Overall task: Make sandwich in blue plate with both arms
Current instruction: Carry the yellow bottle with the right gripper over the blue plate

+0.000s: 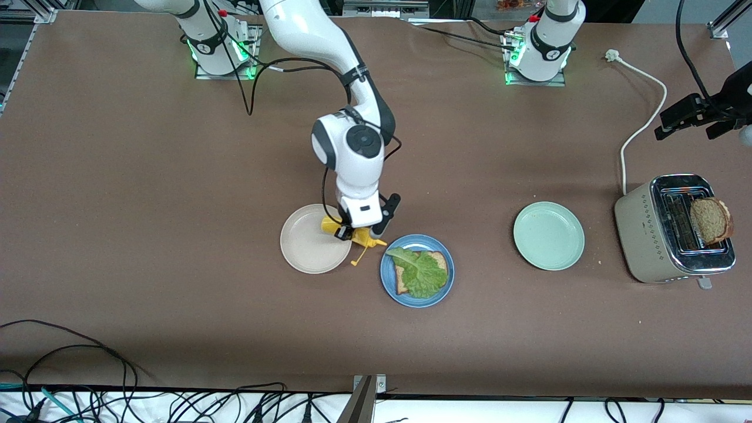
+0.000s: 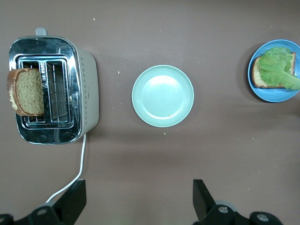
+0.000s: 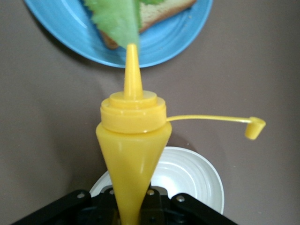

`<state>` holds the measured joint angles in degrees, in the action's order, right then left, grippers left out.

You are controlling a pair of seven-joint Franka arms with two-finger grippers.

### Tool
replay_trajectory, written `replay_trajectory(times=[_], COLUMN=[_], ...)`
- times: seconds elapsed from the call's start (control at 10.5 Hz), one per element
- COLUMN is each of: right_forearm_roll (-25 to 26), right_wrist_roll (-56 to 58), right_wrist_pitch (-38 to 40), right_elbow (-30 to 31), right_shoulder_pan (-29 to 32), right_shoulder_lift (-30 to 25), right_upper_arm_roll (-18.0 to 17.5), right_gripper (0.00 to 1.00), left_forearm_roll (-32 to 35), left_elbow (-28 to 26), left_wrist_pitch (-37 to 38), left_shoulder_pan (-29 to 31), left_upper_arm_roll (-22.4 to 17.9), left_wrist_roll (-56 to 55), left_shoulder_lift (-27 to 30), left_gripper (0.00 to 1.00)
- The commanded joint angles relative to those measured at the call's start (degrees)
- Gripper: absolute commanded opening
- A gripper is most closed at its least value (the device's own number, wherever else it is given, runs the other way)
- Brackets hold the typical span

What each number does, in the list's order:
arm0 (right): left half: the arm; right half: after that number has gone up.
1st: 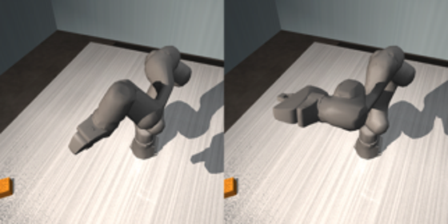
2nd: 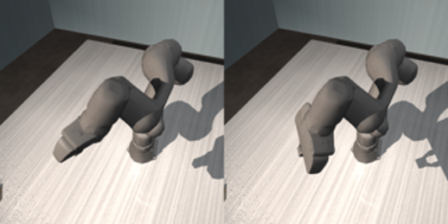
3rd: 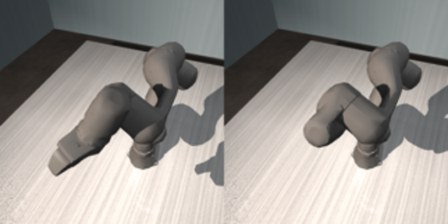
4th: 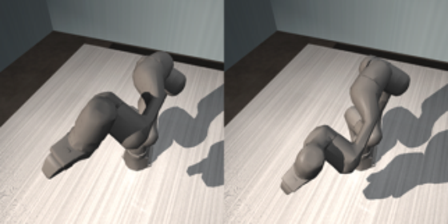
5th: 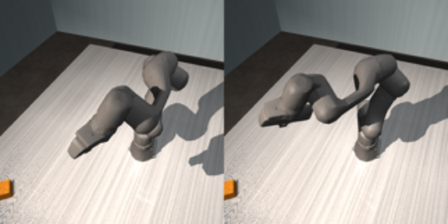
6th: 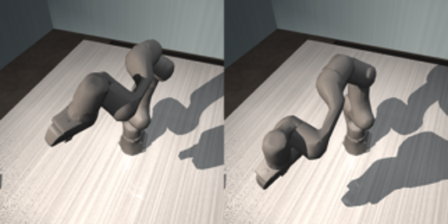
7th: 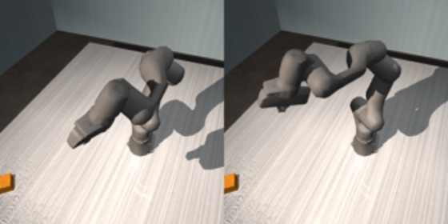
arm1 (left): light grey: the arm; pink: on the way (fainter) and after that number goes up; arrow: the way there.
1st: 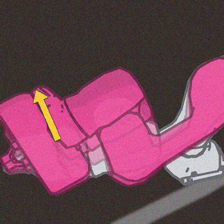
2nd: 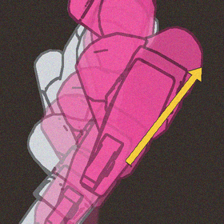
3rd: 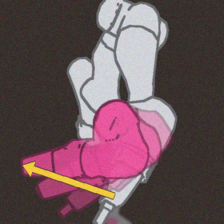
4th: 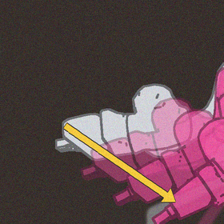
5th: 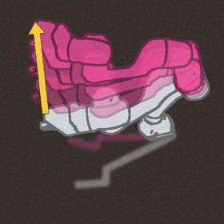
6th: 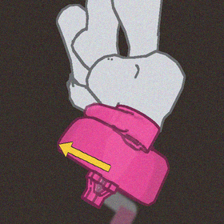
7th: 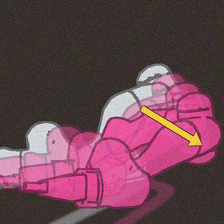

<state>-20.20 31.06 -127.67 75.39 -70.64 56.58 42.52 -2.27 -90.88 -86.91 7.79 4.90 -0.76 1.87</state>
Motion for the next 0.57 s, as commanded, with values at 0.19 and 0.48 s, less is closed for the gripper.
replay_trajectory(times=[0.19, 0.48], right_forearm_roll=[13.86, 14.04], right_wrist_roll=[-2.75, -8.44], right_wrist_pitch=[-0.13, -7.04], right_elbow=[-1.56, -1.82], right_shoulder_pan=[-2.48, -2.13], right_shoulder_lift=[1.78, 4.05], right_upper_arm_roll=[-0.24, 0.46], right_gripper=[0.00, 0.00], left_forearm_roll=[-1.16, -0.55], left_elbow=[1.50, 1.50], left_wrist_pitch=[0.69, 0.78], left_shoulder_pan=[1.27, 1.27], left_upper_arm_roll=[0.19, 0.19], left_wrist_roll=[1.20, 1.20], left_shoulder_lift=[-1.08, -1.60], left_gripper=[1.00, 1.00])
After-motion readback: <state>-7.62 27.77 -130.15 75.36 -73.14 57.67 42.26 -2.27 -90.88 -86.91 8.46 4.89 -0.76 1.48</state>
